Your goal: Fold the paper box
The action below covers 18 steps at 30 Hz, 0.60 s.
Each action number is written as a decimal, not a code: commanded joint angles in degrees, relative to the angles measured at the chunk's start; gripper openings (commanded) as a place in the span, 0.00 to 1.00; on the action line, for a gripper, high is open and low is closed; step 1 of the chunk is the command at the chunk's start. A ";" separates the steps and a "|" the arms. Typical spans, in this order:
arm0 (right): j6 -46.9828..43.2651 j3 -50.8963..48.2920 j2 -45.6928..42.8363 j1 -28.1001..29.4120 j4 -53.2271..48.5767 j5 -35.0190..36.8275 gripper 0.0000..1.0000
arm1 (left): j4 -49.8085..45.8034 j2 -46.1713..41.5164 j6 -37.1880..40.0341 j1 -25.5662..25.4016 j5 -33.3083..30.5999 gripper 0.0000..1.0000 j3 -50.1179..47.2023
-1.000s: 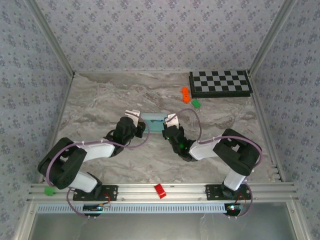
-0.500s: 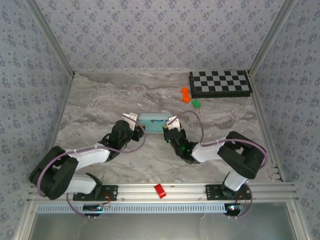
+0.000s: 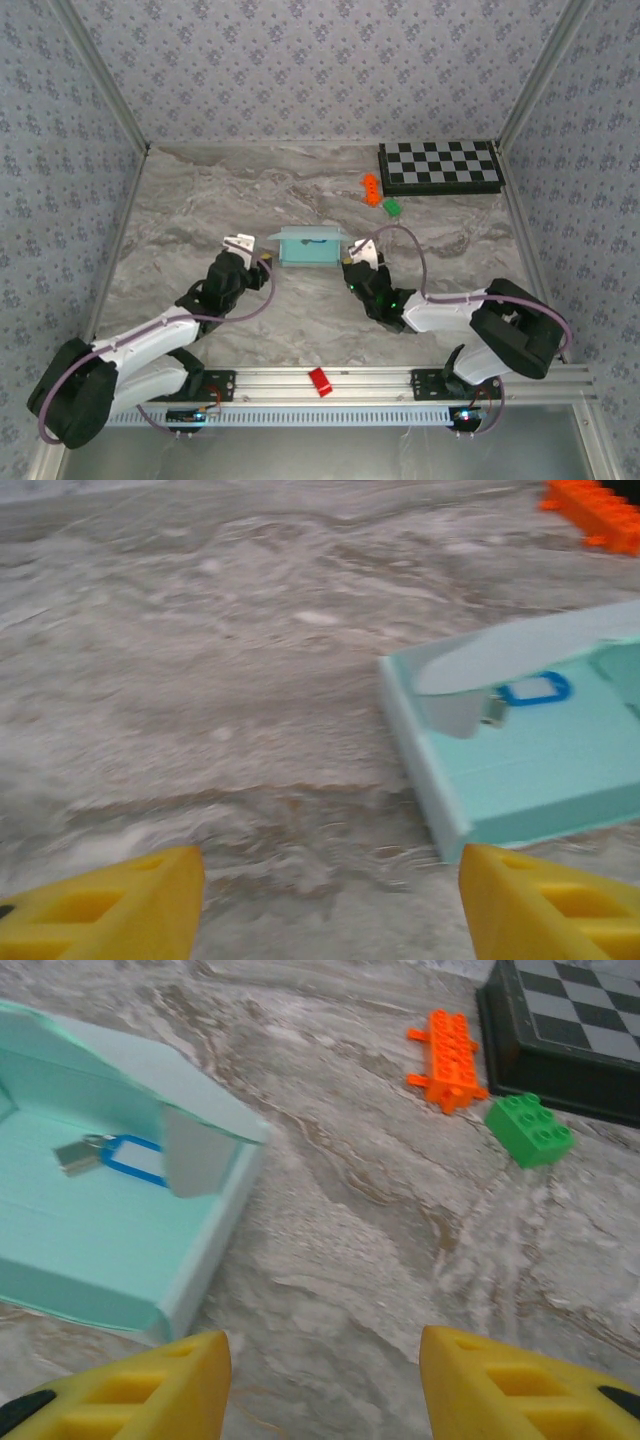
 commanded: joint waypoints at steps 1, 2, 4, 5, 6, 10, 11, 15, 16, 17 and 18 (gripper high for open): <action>3.18 1.58 -1.75 -2.15 -8.51 2.63 0.54 | -8.38 -1.40 -5.32 1.74 -11.71 0.71 2.51; 3.95 2.46 -1.97 -3.10 -10.50 2.42 0.54 | -10.83 -1.31 -6.98 2.87 -11.86 0.71 3.80; 5.26 4.61 -2.57 -5.02 -15.09 1.20 0.54 | -15.45 -0.80 -10.59 5.31 -11.85 0.72 6.75; 6.11 6.00 -2.98 -5.99 -18.12 0.44 0.54 | -17.98 -0.34 -12.65 6.64 -11.86 0.73 8.61; 6.59 7.19 -3.33 -7.05 -20.35 -0.68 0.54 | -19.62 0.04 -14.11 7.93 -11.84 0.74 9.96; 8.99 13.24 -4.84 -12.38 -29.09 -8.37 0.54 | -23.66 3.01 -15.92 12.71 -5.17 0.75 16.32; 9.63 14.78 -5.00 -14.04 -30.82 -11.20 0.54 | -24.28 4.08 -15.85 13.72 -3.23 0.75 18.12; 10.08 21.23 -4.68 -20.29 -35.33 -24.55 0.52 | -25.30 8.82 -14.03 16.31 6.73 0.76 25.20; 9.78 22.99 -4.39 -21.25 -35.81 -27.55 0.52 | -25.77 10.35 -13.24 16.52 10.06 0.76 27.34; 9.62 24.82 -3.81 -22.11 -36.66 -30.52 0.52 | -26.38 11.98 -12.41 16.72 13.52 0.76 29.55; 9.27 26.42 -3.23 -22.76 -37.08 -33.00 0.52 | -27.18 13.45 -11.85 16.74 16.13 0.76 31.60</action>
